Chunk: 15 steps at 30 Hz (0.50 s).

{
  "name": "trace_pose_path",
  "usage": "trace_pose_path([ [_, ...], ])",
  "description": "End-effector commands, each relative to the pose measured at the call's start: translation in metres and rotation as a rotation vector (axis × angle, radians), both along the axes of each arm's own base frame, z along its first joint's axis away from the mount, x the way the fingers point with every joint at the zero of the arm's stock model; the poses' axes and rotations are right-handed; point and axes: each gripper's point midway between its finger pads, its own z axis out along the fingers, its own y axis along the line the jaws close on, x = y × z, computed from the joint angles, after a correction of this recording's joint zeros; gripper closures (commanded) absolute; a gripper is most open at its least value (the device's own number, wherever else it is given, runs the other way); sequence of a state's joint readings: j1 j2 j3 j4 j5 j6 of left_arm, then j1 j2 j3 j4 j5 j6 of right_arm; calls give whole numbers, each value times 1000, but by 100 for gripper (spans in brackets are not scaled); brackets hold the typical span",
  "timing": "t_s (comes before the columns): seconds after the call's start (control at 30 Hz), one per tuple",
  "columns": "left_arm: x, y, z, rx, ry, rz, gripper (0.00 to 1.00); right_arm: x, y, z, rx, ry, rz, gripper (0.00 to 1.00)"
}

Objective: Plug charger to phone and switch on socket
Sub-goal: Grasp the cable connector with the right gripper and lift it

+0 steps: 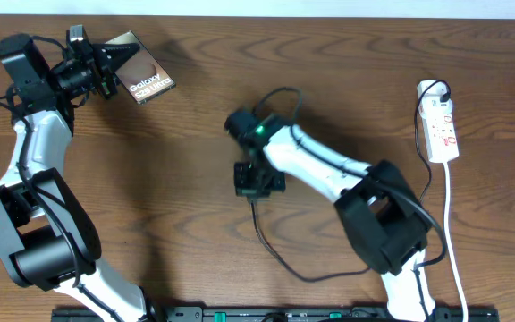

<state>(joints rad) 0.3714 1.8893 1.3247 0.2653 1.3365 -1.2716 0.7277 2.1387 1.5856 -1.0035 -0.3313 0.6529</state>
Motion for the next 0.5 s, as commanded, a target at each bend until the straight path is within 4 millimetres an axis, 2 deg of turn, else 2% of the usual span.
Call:
trace_pose_path([
  [0.0, -2, 0, 16, 35, -80, -23, 93, 10, 28, 41, 368, 53, 171, 99],
  [0.13, -3, 0, 16, 57, -110, -27, 93, 44, 36, 65, 580, -7, 154, 99],
  [0.23, -3, -1, 16, 77, -138, -33, 92, 66, 44, 90, 800, -163, 301, 99],
  [0.37, -5, -12, 17, 119, -212, -77, 93, 77, 52, 127, 1058, -307, 454, 99],
  [0.47, -5, -23, 18, 142, -254, -107, 93, 73, 54, 138, 1131, -332, 502, 99],
])
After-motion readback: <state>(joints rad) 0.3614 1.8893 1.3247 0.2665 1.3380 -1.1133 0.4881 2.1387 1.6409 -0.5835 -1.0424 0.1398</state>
